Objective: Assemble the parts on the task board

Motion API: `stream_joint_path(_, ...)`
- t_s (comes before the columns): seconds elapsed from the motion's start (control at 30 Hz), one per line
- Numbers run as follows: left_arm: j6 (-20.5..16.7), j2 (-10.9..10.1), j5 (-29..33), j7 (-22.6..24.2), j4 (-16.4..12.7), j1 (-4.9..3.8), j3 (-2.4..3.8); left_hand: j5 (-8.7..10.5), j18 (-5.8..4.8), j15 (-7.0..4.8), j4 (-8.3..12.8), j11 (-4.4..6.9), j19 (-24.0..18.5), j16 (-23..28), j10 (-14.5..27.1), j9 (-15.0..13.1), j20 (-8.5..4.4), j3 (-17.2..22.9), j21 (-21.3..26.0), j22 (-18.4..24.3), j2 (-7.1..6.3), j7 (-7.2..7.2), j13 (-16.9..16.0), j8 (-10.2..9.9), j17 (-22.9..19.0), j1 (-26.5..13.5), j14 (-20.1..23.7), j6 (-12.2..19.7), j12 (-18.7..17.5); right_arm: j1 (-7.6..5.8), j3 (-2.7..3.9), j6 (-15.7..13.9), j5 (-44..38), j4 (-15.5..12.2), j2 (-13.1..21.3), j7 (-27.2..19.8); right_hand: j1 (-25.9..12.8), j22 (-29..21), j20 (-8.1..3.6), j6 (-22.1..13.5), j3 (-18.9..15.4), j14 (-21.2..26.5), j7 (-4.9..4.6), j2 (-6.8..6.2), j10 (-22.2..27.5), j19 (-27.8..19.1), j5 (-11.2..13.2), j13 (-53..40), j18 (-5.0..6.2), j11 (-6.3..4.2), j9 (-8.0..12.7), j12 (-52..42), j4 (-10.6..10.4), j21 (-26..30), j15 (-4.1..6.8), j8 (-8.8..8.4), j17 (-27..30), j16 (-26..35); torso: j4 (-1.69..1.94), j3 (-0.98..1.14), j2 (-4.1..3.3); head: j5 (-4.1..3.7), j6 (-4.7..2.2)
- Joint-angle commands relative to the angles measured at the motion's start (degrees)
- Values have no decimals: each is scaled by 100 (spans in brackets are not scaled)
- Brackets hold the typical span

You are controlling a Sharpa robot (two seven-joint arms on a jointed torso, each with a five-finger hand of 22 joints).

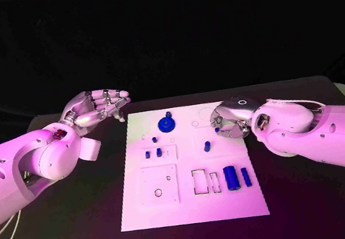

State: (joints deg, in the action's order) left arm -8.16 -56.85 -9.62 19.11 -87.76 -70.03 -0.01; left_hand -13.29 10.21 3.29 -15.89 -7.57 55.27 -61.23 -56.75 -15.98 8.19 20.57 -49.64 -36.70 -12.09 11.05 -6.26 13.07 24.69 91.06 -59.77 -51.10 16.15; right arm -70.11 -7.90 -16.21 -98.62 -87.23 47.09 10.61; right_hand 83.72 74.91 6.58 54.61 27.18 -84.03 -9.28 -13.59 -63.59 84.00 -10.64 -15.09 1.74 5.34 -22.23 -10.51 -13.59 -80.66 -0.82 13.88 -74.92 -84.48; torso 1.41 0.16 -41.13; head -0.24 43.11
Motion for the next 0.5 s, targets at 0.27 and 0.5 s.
stream_joint_path(0.27, 19, -5, 247, 159, -23, -7, 2, -34, 42, -24, 25, -5, 6, 32, -26, 4, -7, 66, 29, 6, -18, 27, -5, 34, -13, 54, 18, -32, 41, 83, -11, 344, -305, 66, -95, 162, 140, 1059, -25, 239, 263, -332, 63, 65, -280, 191, 79, 61, 19, -69, -38, 25, 186, -166, 52, 50, -314, -31, 2, 9, 4, 4, 23)
stream_joint_path(0.5, -5, -5, 249, 153, -26, -7, 2, -35, 41, -25, 47, -8, 14, 35, -24, 8, -12, 108, 23, 3, -15, 35, -3, 33, -23, 75, 15, -26, 51, 127, -12, 321, -459, 46, -114, 232, 232, 1178, -101, 545, 436, -342, 169, 248, -574, 293, 135, 25, -28, -183, -124, -52, 426, -358, 147, 206, -346, -46, -5, 7, 5, 8, 35)
